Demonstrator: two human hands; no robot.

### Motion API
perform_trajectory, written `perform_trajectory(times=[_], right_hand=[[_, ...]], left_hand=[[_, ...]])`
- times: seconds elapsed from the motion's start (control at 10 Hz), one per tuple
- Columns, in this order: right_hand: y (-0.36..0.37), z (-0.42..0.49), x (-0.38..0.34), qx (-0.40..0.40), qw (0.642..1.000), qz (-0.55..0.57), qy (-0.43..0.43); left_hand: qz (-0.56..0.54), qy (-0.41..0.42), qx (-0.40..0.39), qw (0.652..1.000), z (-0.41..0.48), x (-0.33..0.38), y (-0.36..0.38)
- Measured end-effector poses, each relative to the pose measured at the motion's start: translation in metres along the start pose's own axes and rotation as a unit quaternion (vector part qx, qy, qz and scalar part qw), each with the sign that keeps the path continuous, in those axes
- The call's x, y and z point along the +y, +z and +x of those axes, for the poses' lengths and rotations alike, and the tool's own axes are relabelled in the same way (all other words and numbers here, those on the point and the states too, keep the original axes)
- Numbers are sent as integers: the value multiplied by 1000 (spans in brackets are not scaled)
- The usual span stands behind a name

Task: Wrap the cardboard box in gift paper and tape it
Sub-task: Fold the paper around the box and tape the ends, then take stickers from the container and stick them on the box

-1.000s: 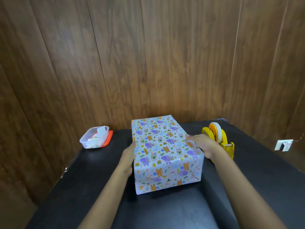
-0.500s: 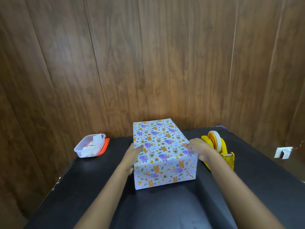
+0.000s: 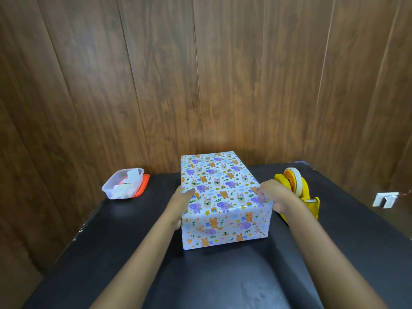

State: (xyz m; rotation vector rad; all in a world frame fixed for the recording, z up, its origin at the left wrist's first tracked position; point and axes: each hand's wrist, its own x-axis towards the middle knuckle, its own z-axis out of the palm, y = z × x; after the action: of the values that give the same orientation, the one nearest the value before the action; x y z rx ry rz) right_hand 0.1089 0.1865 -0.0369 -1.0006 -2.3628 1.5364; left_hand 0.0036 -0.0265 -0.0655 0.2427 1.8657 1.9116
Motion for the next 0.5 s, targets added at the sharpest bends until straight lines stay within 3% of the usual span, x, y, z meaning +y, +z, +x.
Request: perform_trajectory(times=[0.1,0.2,0.4,0.5], right_hand=[[5,-10,-7,-3,970,-237,-51],[10,-18,-10,154,957,-195,-151],[72,-24,-49,105,925,-197,-308],[128,-25,-78,28,915,-207,-345]], left_hand=[[31,-17,18,999,-5,2,-3],[95,12,42,995,-5,8,-12],[157,123,191,961,0,16,-78],[321,106,269,902,18,15,-126]])
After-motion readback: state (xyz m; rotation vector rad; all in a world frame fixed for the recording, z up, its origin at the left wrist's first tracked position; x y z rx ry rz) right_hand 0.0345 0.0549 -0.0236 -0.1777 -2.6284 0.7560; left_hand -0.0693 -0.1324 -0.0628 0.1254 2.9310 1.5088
